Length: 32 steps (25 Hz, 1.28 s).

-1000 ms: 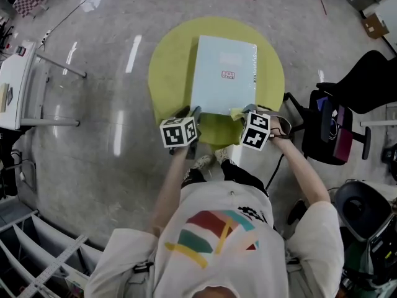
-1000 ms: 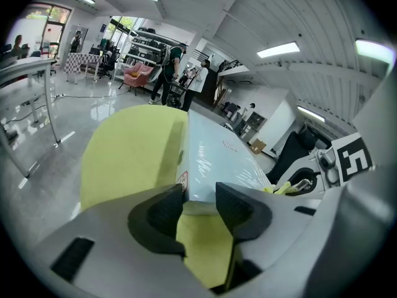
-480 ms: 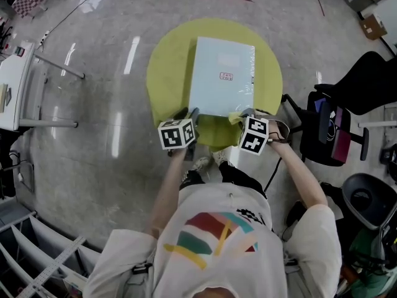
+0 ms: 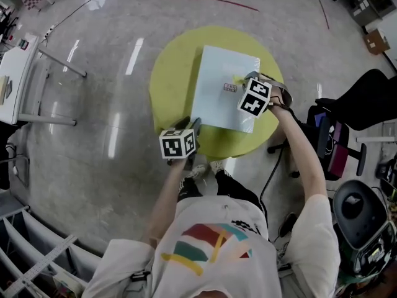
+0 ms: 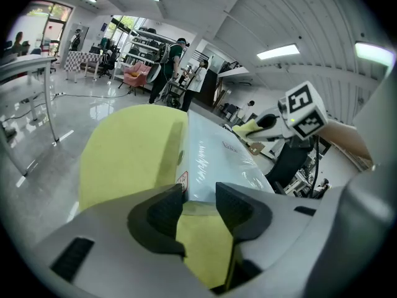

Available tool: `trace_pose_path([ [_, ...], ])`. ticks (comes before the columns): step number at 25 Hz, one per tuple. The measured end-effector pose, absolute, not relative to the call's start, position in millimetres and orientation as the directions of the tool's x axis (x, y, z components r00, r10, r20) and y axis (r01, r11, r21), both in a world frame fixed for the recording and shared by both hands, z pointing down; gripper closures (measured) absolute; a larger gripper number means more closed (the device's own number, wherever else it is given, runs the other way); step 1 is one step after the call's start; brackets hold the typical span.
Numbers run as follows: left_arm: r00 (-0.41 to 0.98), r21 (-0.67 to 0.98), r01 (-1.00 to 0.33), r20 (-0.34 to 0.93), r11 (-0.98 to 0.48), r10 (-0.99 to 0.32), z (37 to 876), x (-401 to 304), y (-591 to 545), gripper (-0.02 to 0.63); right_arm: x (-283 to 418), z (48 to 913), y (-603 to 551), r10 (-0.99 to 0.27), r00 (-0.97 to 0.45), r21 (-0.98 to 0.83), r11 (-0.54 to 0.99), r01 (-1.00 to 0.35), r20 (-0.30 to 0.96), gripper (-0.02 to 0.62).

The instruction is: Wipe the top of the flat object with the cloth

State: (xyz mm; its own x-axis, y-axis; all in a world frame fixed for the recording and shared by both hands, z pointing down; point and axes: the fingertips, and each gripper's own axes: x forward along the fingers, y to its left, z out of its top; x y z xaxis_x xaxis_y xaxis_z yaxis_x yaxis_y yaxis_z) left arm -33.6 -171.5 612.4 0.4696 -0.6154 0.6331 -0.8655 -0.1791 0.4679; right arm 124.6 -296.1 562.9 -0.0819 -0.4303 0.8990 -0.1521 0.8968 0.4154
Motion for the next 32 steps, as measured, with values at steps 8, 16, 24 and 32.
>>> trace_pose_path([
  [8, 0.469, 0.471, -0.864, 0.623, -0.179, -0.626, 611.5, -30.9, -166.7, 0.436, 120.5, 578.5, -401.4, -0.497, -0.013, 0.488, 0.857, -0.169, 0.868, 0.566],
  [16, 0.478, 0.474, -0.86, 0.619, -0.188, -0.624, 611.1, -31.6, -168.3, 0.436, 110.5, 598.8, -436.6, -0.491, 0.025, 0.49, 0.863, -0.123, 0.871, 0.566],
  [24, 0.478, 0.475, -0.86, 0.617, -0.188, -0.626, 610.2, -32.8, -169.2, 0.436, 105.5, 603.0, -436.4, -0.471, 0.03, 0.472, 0.877, -0.095, 0.881, 0.568],
  [32, 0.471, 0.471, -0.863, 0.616, -0.185, -0.631, 611.7, -34.9, -170.5, 0.436, 96.1, 605.3, -411.8, -0.425, 0.013, 0.426, 0.903, -0.057, 0.905, 0.568],
])
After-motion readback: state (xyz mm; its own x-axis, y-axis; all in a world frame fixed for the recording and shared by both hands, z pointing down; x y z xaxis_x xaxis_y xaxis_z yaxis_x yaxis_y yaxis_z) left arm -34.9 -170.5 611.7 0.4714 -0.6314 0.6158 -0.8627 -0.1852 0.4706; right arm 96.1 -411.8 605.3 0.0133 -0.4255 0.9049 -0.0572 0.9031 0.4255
